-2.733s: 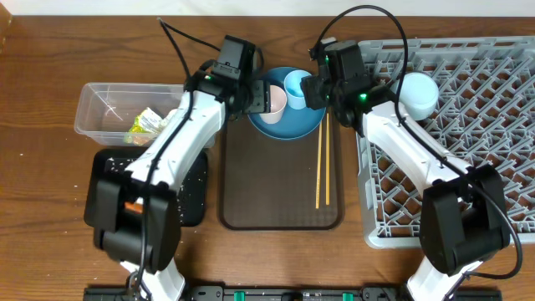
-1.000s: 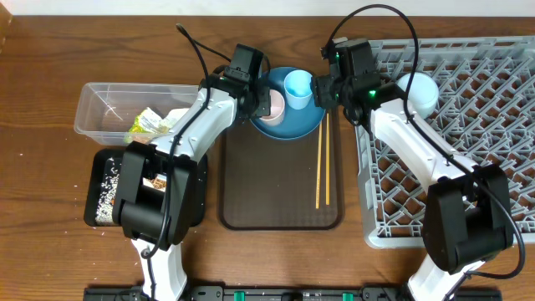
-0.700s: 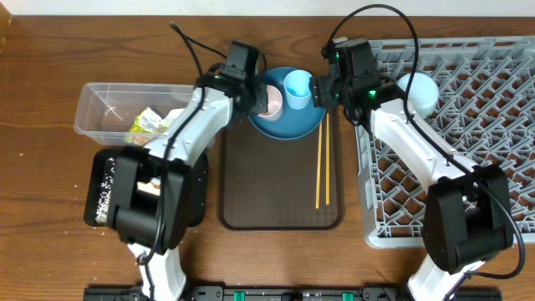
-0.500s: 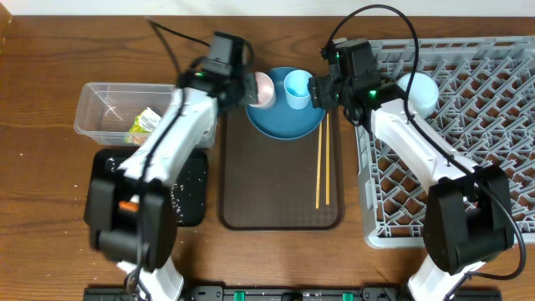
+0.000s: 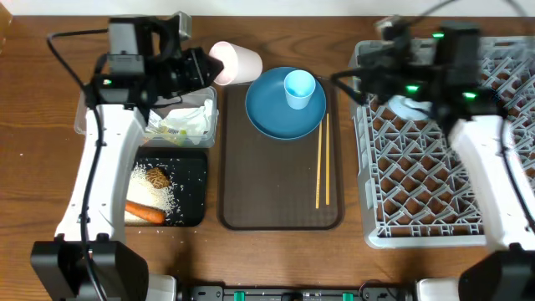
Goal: Sort waste into correct bins and load items into the dishwasher rack
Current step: 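Lift the pink cup with the left gripper and tilt it sideways, then bring the right gripper to the pink cup held by the left gripper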
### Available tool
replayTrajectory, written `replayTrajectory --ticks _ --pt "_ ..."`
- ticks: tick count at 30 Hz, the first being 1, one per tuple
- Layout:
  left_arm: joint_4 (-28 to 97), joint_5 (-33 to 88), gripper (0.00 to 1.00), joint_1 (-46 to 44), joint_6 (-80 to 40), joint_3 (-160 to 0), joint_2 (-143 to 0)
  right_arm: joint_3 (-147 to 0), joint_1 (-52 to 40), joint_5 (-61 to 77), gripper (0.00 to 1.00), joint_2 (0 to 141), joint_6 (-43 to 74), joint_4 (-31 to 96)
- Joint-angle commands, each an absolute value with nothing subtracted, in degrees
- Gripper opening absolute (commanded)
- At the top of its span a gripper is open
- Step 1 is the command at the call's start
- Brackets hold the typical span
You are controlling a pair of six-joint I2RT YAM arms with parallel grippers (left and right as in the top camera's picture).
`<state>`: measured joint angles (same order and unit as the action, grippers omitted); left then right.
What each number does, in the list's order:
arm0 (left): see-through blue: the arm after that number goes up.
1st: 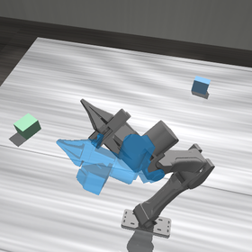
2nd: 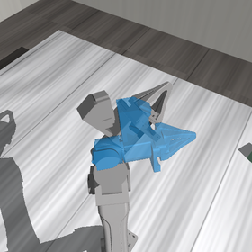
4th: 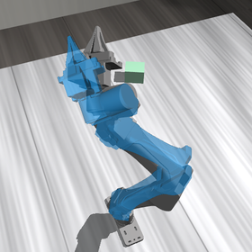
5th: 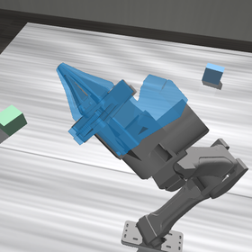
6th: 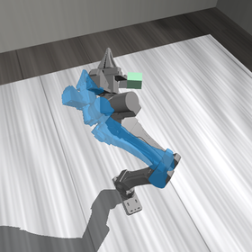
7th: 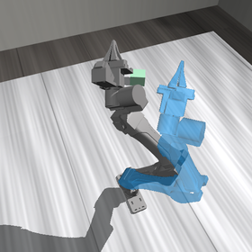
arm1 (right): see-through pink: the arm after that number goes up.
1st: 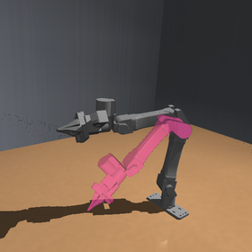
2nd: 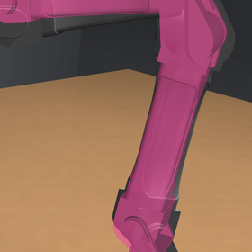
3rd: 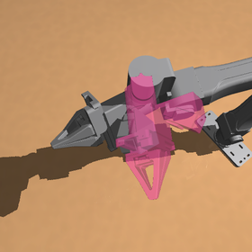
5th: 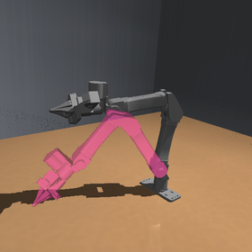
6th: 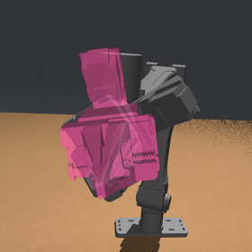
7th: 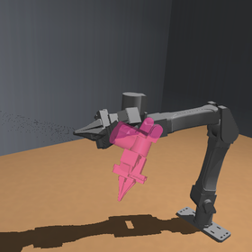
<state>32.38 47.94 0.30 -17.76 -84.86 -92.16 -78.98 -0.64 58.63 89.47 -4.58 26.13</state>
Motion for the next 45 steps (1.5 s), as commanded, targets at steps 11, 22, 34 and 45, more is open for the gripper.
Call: replayTrajectory --ticks 11,22,34,45 --pt "24.43 76.31 0.06 -2.70 -16.60 -85.23 -93.60 -78.83 -2.48 85.14 0.93 91.15 -18.28 26.52" --pt "19.16 83.79 0.06 -6.70 -16.78 -85.23 -93.60 -78.83 -8.75 79.94 0.96 91.15 -19.86 22.96" --pt "19.09 82.91 0.06 -8.34 -16.75 -85.23 -93.60 -78.85 -13.61 79.92 0.94 91.15 -14.76 13.34" --pt "19.11 82.91 0.06 -8.34 -16.71 -85.23 -93.60 -78.85 -15.09 79.94 0.82 91.15 -12.23 8.86"
